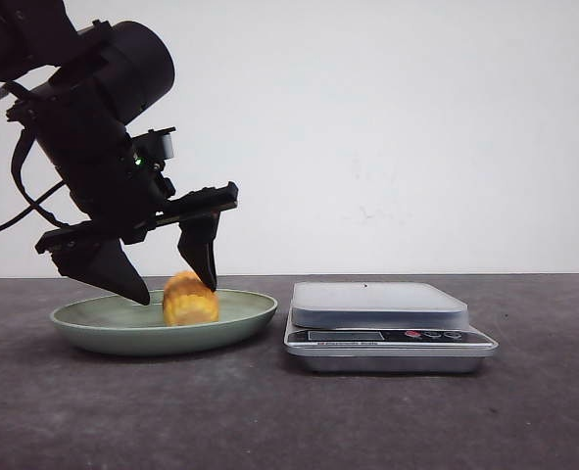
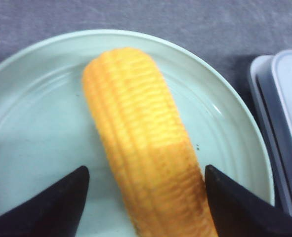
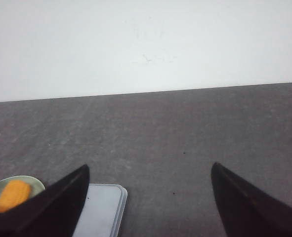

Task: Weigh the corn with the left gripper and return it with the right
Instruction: 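Lower the left gripper onto the yellow corn cob on the green plate, then close the left gripper on the corn and lift it off the plate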

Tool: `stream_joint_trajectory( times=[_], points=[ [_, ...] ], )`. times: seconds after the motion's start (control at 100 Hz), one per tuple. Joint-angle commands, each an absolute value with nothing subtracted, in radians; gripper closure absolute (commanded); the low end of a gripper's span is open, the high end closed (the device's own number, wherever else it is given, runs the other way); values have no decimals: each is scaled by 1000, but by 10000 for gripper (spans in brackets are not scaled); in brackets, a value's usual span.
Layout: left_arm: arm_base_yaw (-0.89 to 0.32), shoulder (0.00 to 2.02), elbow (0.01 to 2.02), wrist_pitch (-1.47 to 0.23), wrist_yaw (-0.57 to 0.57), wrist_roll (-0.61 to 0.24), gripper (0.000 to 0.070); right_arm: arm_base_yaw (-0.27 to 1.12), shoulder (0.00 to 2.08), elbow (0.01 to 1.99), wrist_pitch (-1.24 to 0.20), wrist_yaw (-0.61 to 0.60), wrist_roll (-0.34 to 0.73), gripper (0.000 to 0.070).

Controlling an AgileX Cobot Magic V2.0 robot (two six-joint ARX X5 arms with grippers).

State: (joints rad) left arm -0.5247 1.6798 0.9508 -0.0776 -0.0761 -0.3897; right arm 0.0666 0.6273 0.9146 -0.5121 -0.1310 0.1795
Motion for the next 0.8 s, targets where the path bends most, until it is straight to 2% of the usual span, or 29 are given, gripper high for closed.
stream_joint_trajectory(
  times=[0.0,0.06,0.2,0.26,0.3,0.62,0.79],
  points=[
    [-540,1710,962,-73,-79,-399,273,71,632,931,-503,-131,168,206],
    [-546,1716,962,-73,-79,-400,300,71,632,931,-503,-131,168,206],
    [-557,1718,962,-72,-79,-398,495,71,632,931,-503,-131,168,206],
    [-557,1717,962,-65,-78,-398,600,71,632,931,-503,-131,168,206],
    [-557,1717,962,-63,-78,-394,697,71,632,931,-503,-131,168,206],
    [-561,1614,987,-76,-79,-363,696,71,632,931,-503,-130,165,206],
    [-590,1495,1068,-168,-79,-322,696,71,632,931,-503,-130,164,206]
  ],
)
